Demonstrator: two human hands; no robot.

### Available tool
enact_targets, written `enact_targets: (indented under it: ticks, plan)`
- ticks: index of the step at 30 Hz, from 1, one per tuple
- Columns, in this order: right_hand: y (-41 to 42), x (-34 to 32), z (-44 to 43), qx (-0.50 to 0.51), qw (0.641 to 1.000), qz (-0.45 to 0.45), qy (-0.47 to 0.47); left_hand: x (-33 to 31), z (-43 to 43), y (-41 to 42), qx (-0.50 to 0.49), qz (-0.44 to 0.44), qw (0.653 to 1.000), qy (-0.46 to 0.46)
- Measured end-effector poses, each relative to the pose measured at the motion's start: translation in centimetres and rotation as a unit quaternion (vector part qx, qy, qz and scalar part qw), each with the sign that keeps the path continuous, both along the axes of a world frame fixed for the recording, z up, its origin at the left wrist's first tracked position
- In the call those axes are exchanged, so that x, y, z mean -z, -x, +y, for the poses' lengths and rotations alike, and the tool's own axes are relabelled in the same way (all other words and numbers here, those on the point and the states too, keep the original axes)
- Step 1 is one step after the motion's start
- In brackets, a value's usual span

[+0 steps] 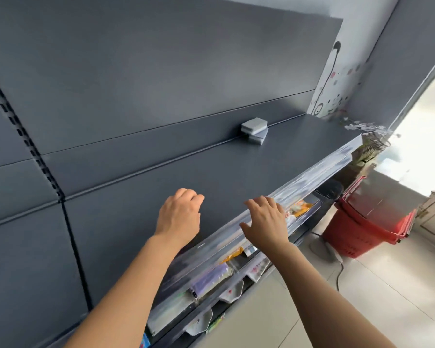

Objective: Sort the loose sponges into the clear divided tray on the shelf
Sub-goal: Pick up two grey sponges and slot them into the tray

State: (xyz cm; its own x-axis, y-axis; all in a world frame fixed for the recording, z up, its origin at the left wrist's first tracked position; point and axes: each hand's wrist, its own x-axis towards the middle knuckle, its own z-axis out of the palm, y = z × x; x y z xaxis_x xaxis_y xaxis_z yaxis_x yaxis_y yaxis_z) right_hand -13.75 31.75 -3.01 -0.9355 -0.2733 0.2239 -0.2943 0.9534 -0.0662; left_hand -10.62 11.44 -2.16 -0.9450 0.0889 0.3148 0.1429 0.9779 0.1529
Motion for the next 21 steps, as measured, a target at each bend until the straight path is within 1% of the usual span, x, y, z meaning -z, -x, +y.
enact_targets:
  ticks: [10, 16, 21]
  plan:
    - [14.8, -0.2, 4.4, 0.023, 0.999, -0.024, 0.026, -0.1, 4.8, 13.9, 0.005, -0.016, 1.0, 0.018]
    - [24.5, 0.5, 7.3, -0.023, 0.999, -0.028, 0.024, 0.3, 8.7, 22.7, -0.042, -0.017, 0.999, -0.002]
    - [31.6, 0.5, 9.4, -0.074, 0.996, -0.041, 0.023, 0.3, 12.1, 29.4, -0.077, -0.036, 0.996, -0.03]
